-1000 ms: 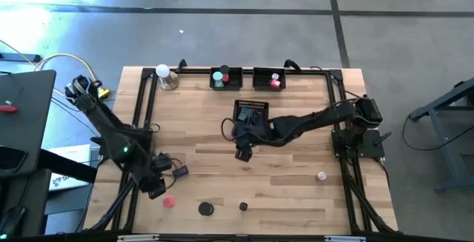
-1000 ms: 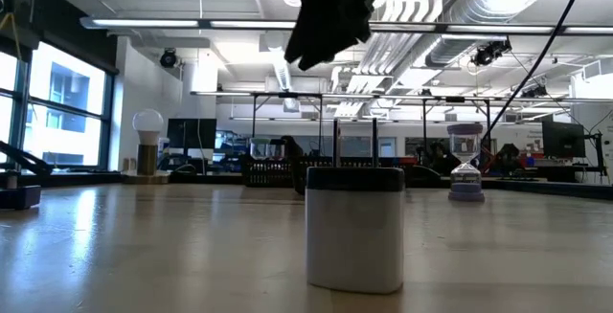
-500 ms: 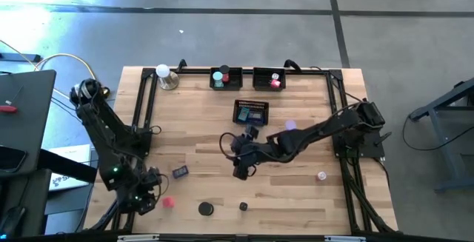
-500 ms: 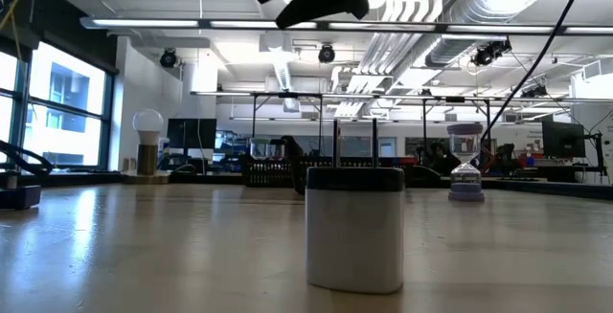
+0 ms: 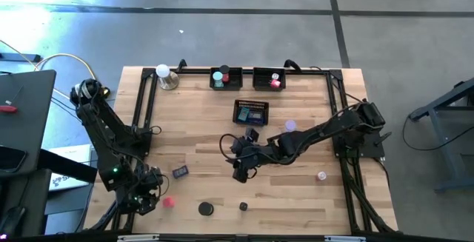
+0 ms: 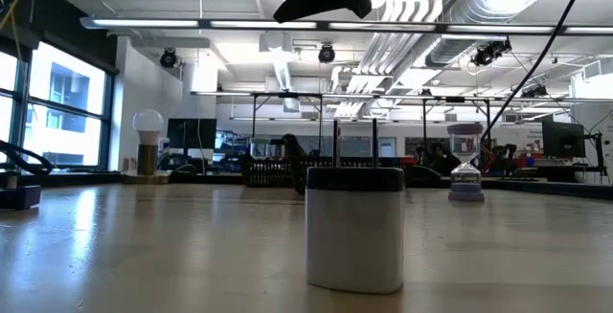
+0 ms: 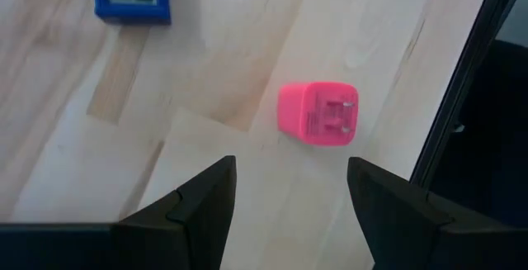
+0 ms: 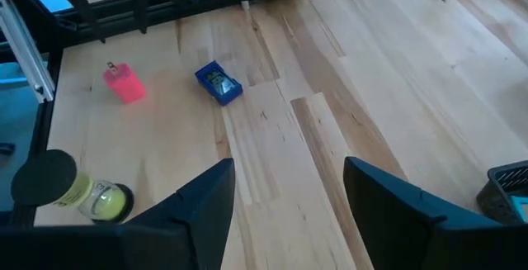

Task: Pick & Place Office items
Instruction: Put the pink charger adapter into the top right black bin

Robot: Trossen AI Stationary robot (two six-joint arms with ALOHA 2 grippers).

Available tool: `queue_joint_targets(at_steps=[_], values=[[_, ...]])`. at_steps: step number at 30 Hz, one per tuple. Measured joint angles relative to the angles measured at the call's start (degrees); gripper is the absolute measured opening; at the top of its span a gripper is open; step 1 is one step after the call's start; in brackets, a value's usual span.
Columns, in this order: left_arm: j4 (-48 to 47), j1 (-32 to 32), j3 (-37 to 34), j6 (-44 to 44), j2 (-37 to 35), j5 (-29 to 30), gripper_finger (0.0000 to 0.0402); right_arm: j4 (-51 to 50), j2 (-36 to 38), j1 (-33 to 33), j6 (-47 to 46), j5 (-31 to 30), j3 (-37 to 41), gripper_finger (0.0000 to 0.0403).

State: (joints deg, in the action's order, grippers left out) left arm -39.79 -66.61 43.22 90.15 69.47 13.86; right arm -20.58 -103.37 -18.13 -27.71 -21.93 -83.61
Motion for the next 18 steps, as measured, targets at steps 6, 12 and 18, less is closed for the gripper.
queue_joint_targets(at_steps=[6,12,18], values=[[0.52,-0.02,0.0,-1.58,0.0,-0.04,0.0224,-0.15,0.0,0.0,-0.56,0.98,0.0,0.0216],[0.66,0.56,0.0,0.12,0.0,-1.28,0.0225,-0.17,0.0,0.0,-0.56,0.97,0.0,0.0216],[0.6,1.29,0.0,0.21,0.01,-3.44,0.0256,-0.17,0.0,0.0,-0.56,1.04,0.0,0.0216]])
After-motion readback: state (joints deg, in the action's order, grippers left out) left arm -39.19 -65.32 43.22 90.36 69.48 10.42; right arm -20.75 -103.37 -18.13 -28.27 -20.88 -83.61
